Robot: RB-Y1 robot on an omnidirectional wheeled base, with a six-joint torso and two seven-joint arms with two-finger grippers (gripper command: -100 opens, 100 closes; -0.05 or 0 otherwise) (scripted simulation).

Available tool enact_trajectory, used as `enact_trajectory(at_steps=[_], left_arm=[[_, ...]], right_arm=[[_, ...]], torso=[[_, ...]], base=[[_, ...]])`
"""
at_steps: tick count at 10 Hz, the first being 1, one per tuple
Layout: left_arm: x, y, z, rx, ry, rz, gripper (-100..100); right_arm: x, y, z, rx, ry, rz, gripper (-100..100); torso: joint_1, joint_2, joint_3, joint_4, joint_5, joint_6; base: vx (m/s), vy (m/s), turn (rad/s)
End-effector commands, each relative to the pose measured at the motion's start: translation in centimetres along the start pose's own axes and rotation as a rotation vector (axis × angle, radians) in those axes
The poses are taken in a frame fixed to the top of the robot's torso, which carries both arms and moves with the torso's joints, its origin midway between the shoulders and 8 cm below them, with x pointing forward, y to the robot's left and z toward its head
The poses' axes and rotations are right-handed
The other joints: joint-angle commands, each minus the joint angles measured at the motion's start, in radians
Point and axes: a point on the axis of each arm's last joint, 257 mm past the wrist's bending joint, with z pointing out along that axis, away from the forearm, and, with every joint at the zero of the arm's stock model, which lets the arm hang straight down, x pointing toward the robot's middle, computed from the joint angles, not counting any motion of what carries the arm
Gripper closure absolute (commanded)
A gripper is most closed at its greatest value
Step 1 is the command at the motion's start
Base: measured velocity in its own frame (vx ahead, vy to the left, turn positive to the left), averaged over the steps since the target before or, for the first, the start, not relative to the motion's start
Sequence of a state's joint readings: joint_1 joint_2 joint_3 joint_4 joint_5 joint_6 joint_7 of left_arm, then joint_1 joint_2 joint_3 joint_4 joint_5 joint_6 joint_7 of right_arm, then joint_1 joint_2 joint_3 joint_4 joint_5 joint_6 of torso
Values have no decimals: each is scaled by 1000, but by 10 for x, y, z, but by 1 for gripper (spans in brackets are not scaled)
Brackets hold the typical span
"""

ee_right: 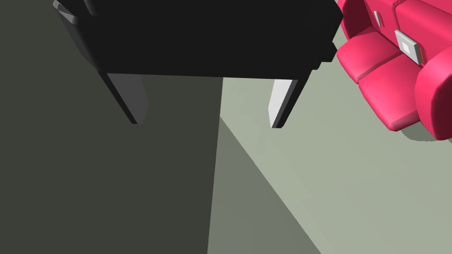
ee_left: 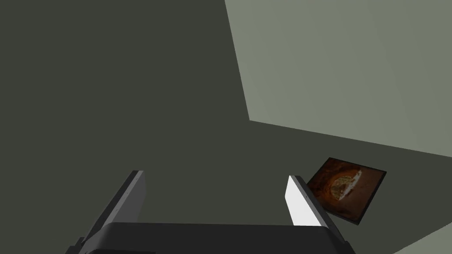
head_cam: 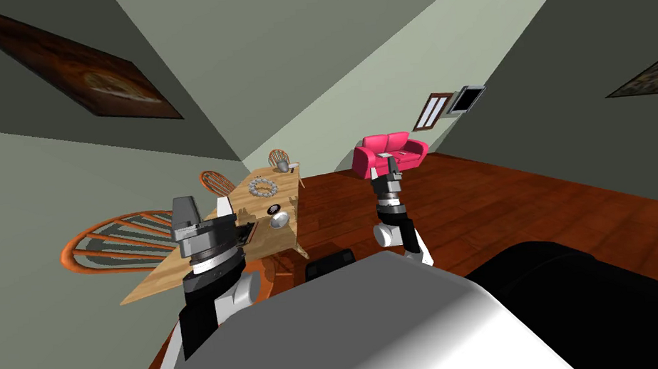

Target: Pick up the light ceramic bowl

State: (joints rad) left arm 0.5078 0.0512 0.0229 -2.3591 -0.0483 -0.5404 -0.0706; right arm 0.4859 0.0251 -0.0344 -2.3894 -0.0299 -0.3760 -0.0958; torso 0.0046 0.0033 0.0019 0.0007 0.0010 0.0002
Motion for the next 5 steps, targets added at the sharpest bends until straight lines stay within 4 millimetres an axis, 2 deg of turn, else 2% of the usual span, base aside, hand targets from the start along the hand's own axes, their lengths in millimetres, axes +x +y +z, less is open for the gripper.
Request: enact_trajectory(at_steps=[1,3,4,5], left_arm=[[-3,22,-3,-66,15,-8,-100],[-11,52,-10,-161,22,-19,-100],[-11,54,-10,-166,22,-19,-100],[-16,70,-16,-220,21,-26,-100]], right_arm=[[0,0,0,0,0,0,0],[0,0,0,0,0,0,0],[0,0,0,0,0,0,0],[0,0,0,0,0,0,0]], torso=[[0,0,0,0,0,0],[1,1,0,0,0,0],[1,0,0,0,0,0],[0,-1,0,0,0,0]], base=[[-59,73,-166],[-59,69,-198],[-32,53,-77],[-27,37,-157]])
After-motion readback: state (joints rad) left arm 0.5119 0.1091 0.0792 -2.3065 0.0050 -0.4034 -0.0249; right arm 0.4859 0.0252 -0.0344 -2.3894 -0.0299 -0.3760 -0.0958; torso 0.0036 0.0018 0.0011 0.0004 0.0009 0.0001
